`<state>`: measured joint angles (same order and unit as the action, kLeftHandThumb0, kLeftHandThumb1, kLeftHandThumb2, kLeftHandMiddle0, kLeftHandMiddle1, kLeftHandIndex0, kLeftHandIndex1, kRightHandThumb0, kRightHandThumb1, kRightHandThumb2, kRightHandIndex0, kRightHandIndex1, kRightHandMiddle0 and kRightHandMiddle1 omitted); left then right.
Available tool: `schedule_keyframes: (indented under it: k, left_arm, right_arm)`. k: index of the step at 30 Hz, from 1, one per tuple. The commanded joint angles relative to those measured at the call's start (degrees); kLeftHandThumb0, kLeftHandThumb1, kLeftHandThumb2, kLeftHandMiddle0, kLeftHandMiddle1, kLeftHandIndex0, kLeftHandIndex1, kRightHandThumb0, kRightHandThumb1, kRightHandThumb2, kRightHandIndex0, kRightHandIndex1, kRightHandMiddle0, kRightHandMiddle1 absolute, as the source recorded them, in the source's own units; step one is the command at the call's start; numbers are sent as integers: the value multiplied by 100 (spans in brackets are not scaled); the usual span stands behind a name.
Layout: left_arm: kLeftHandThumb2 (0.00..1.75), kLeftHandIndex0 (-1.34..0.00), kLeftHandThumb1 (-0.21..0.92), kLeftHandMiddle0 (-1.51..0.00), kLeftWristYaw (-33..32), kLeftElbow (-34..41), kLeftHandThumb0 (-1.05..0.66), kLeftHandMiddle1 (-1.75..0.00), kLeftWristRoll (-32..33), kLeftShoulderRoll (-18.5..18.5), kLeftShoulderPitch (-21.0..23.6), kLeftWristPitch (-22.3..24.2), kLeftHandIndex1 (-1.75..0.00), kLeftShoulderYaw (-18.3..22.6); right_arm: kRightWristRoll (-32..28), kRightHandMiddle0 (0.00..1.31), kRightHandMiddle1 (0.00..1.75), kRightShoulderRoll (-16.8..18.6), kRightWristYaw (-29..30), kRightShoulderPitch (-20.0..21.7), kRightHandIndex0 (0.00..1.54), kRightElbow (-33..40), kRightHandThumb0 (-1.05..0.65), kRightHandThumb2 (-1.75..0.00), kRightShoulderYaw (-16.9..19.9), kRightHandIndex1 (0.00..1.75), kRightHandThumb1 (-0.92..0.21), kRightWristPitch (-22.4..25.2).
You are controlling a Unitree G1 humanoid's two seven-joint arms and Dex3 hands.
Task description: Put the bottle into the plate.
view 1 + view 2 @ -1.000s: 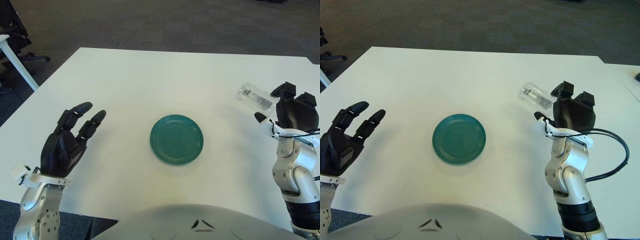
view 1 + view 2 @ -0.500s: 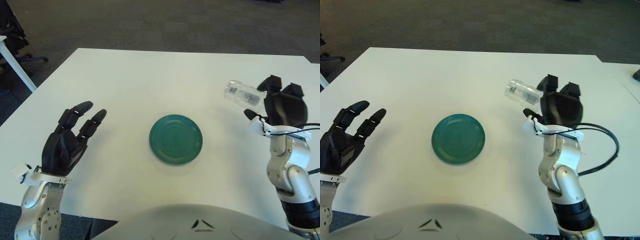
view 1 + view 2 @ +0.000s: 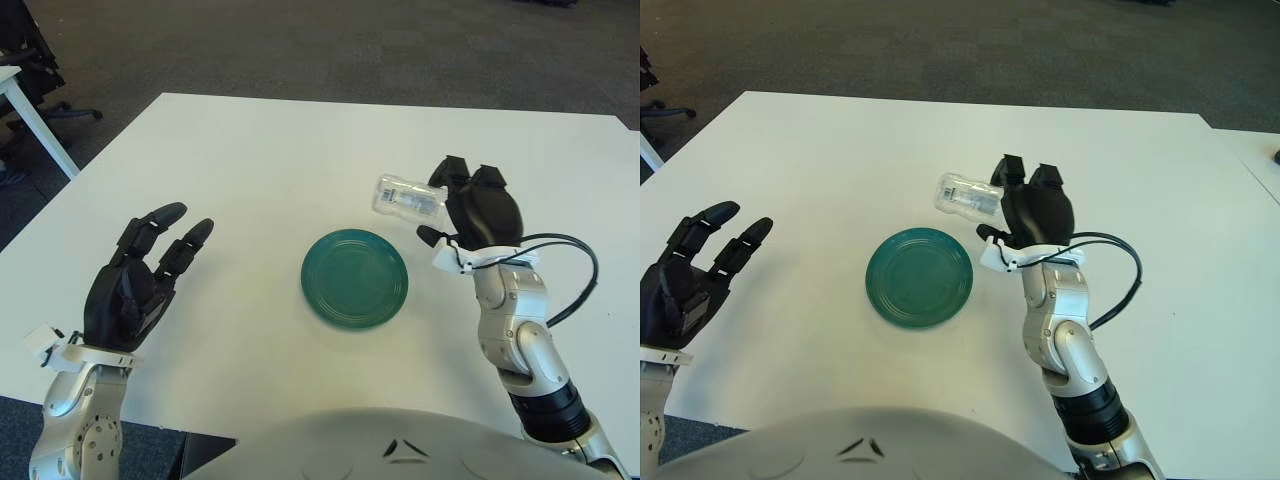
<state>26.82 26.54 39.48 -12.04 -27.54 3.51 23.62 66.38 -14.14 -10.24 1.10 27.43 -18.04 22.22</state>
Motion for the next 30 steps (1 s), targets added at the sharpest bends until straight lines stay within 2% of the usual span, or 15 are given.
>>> schedule_keyframes:
  k: [1, 4, 10, 16, 19, 21, 30]
  left_arm:
    - [48, -9, 92, -41, -34, 95, -61, -29, -66, 4, -12, -31, -110, -45]
    - [48, -9, 92, -41, -37, 118, -61, -29, -70, 14, -29, -29, -110, -48]
    - [48, -9, 92, -41, -53, 207, -61, -29, -92, 58, -99, -37, -110, -82]
    - [48, -9, 92, -41, -82, 332, -61, -29, -119, 110, -193, -43, -110, -130]
    - [48, -9, 92, -41, -103, 406, -61, -29, -124, 130, -253, -47, -110, -155]
    - [48, -9, 92, -41, -121, 453, -61, -29, -125, 138, -286, -45, -110, -169]
    - [48, -9, 92, -41, -165, 559, -61, -29, -149, 173, -355, -39, -110, -215]
  right_arm:
    - [159, 117, 175, 261, -169, 2, 135, -31, -33, -142, -260, 175, -35, 53]
    - [215, 117, 175, 321, -227, 11, 136, -11, -33, -142, -293, 175, -35, 72]
    - [374, 115, 175, 657, -663, 121, 134, 91, -34, -137, -590, 175, -38, 147]
    - [566, 113, 175, 813, -844, 56, 133, 154, -35, -131, -859, 175, -42, 77]
    - [792, 113, 175, 785, -889, -35, 133, 148, -36, -126, -1086, 175, -46, -46]
    - [867, 111, 175, 718, -913, -127, 133, 186, -39, -116, -1180, 175, -53, -156]
    - [662, 105, 175, 713, -961, -523, 128, 258, -43, -102, -1249, 175, -64, -406]
